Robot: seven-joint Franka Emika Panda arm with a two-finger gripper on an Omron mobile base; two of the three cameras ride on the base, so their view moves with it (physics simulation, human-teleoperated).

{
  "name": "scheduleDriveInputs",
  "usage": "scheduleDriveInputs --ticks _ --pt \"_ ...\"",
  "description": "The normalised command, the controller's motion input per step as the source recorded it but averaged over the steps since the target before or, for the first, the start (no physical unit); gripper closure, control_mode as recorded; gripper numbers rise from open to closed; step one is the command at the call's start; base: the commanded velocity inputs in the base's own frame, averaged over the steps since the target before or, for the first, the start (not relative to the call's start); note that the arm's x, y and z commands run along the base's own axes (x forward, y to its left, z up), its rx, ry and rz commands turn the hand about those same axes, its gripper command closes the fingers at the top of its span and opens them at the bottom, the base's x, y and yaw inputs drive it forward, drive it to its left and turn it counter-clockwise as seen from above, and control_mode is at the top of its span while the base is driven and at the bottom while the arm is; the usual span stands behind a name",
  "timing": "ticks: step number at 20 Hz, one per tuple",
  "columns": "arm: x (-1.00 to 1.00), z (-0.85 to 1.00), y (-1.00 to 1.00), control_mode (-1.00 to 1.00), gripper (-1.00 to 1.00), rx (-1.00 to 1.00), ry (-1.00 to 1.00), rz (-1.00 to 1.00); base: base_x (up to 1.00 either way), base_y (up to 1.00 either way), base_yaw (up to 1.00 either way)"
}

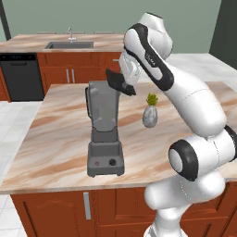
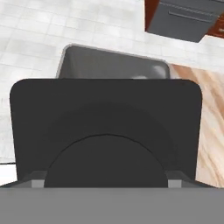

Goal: Grab the lime and onion from the fridge, place them in the blender, close the lid, and turn on the blender to create a marinade.

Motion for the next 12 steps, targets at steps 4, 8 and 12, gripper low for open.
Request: scheduleDriveInputs --ticks 4,8,12 --pt "0.38 0.15 0.61 -1.0 1.0 -0.18 0.19 0.12 0.0 0.0 0.0" --pt "0.15 0.19 0.59 -1.0 1.0 -0.19 0.05 0.01 0.0 0.0 0.0" --pt "0.0 0.04 0.52 -1.0 1.0 -0.16 0.0 -0.07 0.0 0.0 0.0"
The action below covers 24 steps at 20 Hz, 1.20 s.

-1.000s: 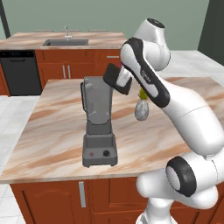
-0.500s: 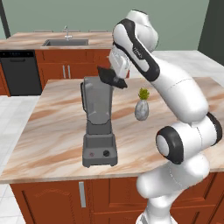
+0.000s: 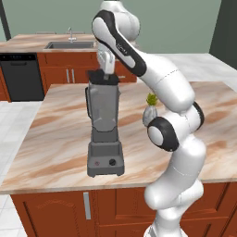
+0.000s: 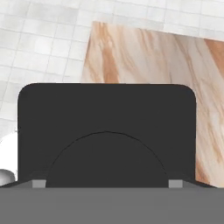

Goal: Grab the lime and onion from the fridge, place them in the blender, close the lid, and turn on the blender to create a marinade.

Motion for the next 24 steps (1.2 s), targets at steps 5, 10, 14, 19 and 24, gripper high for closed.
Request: scheduleDriveInputs --ticks 5,10,14,19,24 --pt "-0.02 -0.11 0.21 -1.0 1.0 -0.13 -0.05 -0.15 0.0 0.0 0.0" --pt "-0.06 -0.39 0.0 -1.0 1.0 -0.08 -0.11 -0.14 0.0 0.0 0.0" --pt "-0.2 -0.47 -0.07 -1.0 1.0 -0.06 -0.11 -0.12 0.0 0.0 0.0" --pt "-0.15 -0.44 -0.31 -1.0 1.0 -0.01 -0.13 -0.09 0.0 0.0 0.0" --pt "-0.14 -0.35 -0.56 -1.0 1.0 0.0 -0.12 -0.04 0.0 0.0 0.0"
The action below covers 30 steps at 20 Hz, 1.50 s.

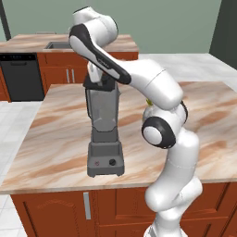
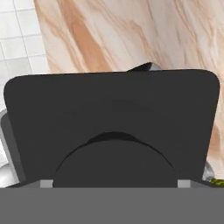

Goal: Grab the lime and onion from the fridge, place them in the blender, close the lid, and turn on the blender to create a marinade.

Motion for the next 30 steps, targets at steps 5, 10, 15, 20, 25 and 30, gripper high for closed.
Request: scheduleDriveInputs --ticks 5,10,15,20,25,30 --pt "-0.2 -0.24 -0.62 -1.0 1.0 0.0 -0.07 0.0 0.0 0.0 0.0" --pt "-0.09 -0.09 -0.35 -1.0 1.0 0.0 0.0 0.0 0.0 0.0 0.0" --pt "-0.05 0.0 -0.02 -1.0 1.0 0.0 0.01 0.0 0.0 0.0 0.0" --pt "-0.22 -0.04 0.0 -1.0 1.0 0.0 0.05 0.0 0.0 0.0 0.0" --pt "-0.19 -0.25 -0.01 -1.0 1.0 0.0 0.08 0.0 0.0 0.0 0.0" --pt "-0.04 -0.52 -0.11 -1.0 1.0 -0.03 0.06 0.0 0.0 0.0 0.0"
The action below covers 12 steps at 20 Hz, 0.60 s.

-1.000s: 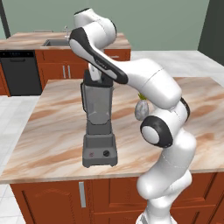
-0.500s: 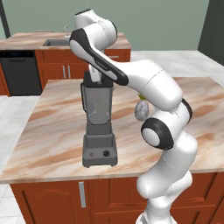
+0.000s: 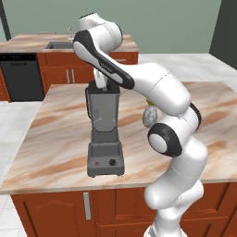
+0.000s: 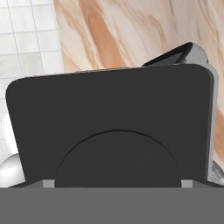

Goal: Grab the lime and onion from the fridge, place them in the blender, close the lid, and turn on the blender to create a marinade.

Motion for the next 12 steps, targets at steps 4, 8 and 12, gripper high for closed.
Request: scheduleDriveInputs --ticks 4,8,12 --pt "-0.04 -0.45 -0.04 -1.0 1.0 -0.01 0.0 0.0 0.0 0.0 0.0" --pt "-0.08 -0.29 0.0 -1.0 -1.0 -0.02 0.0 0.0 0.0 0.0 0.0" --pt "-0.15 -0.19 0.0 -1.0 -1.0 -0.01 0.0 0.0 0.0 0.0 0.0"
